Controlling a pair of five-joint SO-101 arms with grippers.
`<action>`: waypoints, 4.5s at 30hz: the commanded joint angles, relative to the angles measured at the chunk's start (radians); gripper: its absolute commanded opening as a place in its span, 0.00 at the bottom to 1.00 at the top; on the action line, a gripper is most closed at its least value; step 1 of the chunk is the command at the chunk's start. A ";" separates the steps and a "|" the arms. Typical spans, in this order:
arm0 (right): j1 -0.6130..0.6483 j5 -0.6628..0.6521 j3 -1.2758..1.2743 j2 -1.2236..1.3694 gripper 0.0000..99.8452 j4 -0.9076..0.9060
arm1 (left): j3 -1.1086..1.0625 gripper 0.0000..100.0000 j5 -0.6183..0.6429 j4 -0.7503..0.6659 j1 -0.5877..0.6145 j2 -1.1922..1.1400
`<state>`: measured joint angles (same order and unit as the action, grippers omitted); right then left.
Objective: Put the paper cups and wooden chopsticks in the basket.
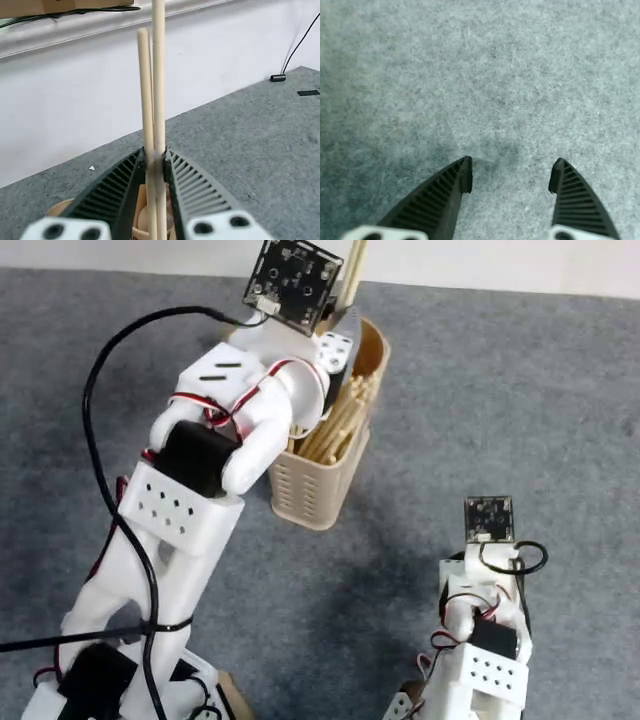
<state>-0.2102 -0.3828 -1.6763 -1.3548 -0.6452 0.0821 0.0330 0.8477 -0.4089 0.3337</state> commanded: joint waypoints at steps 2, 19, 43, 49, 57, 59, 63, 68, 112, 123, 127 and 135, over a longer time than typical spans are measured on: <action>0.008 -0.011 -0.033 -0.013 0.26 0.019 | 0.008 0.15 0.009 0.008 -0.005 0.033; 0.008 -0.011 -0.033 -0.013 0.26 0.019 | 0.004 0.16 0.009 0.147 0.193 0.102; 0.045 -0.011 -0.035 -0.013 0.03 0.019 | -1.231 0.02 0.002 -0.493 0.456 0.321; 0.047 -0.011 -0.035 -0.013 0.03 0.019 | -1.356 0.02 0.002 -0.690 0.458 0.326; 0.047 -0.011 -0.035 -0.013 0.03 0.019 | -1.356 0.02 0.002 -0.695 0.472 0.328; 0.047 -0.011 -0.035 -0.013 0.03 0.019 | -1.359 0.02 0.002 -0.695 0.470 0.328; 0.047 -0.011 -0.035 -0.013 0.03 0.019 | -1.359 0.02 0.002 -0.695 0.470 0.328; 0.047 -0.011 -0.035 -0.013 0.03 0.019 | -1.356 0.02 0.002 -0.695 0.475 0.328; 0.082 -0.012 -0.059 -0.013 0.03 0.019 | 1.534 0.17 0.005 -0.087 0.432 -1.701; 0.084 -0.057 -0.059 -0.013 0.03 0.018 | 1.349 0.17 0.005 -0.100 0.438 -1.658; 0.084 -0.057 -0.059 -0.013 0.03 0.018 | 1.382 0.17 0.009 0.137 0.437 -1.618; 0.084 -0.057 -0.059 -0.013 0.03 0.018 | 1.555 0.17 0.008 0.609 0.435 -1.527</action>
<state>-0.1381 -0.4289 -1.6763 -1.3548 -0.6452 1.5673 0.0376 1.3295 0.0361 -1.2620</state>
